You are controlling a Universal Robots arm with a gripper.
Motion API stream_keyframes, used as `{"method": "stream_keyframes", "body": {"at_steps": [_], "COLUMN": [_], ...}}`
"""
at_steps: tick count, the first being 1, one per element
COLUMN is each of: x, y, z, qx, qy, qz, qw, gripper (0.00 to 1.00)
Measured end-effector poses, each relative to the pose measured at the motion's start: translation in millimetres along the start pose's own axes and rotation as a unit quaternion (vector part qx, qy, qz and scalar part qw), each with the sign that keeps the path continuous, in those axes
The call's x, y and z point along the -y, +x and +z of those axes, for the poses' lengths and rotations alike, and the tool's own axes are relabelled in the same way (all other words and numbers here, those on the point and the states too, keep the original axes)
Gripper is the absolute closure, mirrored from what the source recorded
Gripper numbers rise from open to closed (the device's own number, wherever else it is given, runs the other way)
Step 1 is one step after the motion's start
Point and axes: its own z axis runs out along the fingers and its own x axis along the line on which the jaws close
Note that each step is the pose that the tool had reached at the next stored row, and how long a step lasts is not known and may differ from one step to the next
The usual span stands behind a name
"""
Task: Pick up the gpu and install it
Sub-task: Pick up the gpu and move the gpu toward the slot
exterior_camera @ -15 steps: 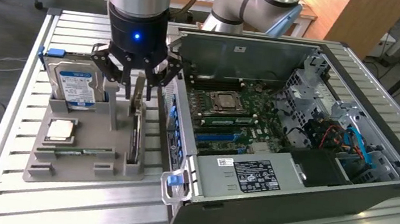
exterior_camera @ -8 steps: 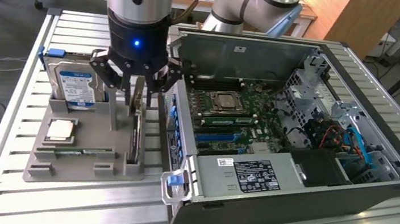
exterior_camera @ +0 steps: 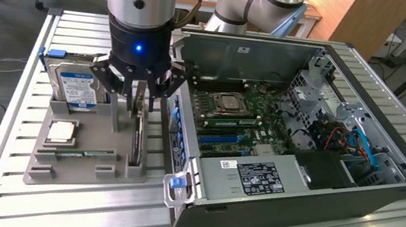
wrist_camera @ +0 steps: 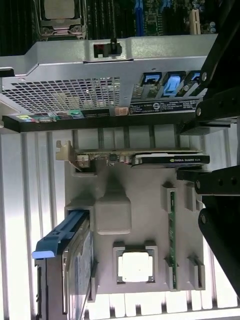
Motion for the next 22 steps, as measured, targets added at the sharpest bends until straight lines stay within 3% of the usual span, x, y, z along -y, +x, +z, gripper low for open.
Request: {"method": "stream_keyframes", "body": {"at_steps": [22], "x": [2.4], "y": [0.8], "z": [39.1], "qx": [0.0], "qy": [0.0001], "qz": [0.0], "qw": [1.0], "gripper": [0.58]}}
